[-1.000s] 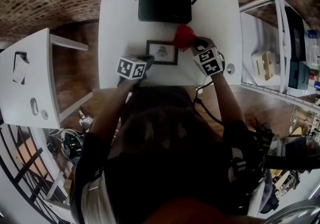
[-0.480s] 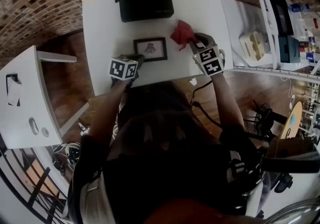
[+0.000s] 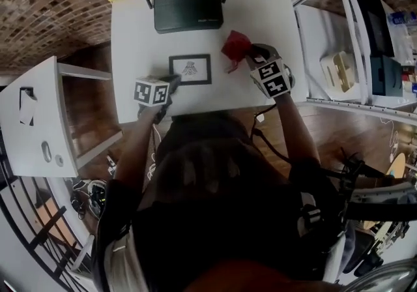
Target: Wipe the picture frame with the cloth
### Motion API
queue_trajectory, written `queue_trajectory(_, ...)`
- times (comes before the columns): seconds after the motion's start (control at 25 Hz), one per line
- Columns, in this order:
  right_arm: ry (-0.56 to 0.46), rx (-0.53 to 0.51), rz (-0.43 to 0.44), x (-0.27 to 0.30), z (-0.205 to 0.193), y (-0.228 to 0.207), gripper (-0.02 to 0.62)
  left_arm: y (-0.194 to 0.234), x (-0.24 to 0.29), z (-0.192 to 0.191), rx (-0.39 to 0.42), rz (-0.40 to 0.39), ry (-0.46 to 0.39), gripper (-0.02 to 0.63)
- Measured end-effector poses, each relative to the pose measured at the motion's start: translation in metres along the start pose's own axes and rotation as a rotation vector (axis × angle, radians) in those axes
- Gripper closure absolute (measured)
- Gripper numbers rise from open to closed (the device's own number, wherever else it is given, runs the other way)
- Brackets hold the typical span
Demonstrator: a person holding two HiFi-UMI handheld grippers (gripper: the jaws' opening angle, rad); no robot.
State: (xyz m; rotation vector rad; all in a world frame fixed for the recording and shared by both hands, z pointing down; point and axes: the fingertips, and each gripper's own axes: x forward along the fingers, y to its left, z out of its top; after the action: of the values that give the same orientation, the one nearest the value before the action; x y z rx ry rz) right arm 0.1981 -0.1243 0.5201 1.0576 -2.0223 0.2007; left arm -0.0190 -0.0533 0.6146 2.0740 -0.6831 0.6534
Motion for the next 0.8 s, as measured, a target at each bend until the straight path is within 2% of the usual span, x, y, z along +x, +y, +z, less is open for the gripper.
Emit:
queue_trajectory(0.2,-0.009,-0.002,0.058,0.008,-0.022,-0.018,0.499,0.006,-0.002,0.007,-0.020,0.149,-0.017,0.604)
queue_trajectory(0.32,0.006,-0.017,0.093,0.013,-0.036,-0.027,0.492,-0.004,0.000,0.016,-0.038,0.191,-0.052,0.604)
queue_trajectory(0.52,0.070,-0.040,0.205,0.028,-0.054,-0.019,0.438,-0.036,0.008,0.023,-0.067,0.171,-0.073,0.604)
queue_trajectory(0.8,0.042,-0.038,0.293,0.027,-0.055,-0.014,0.388,-0.090,0.046,0.009,-0.051,0.115,-0.033,0.604)
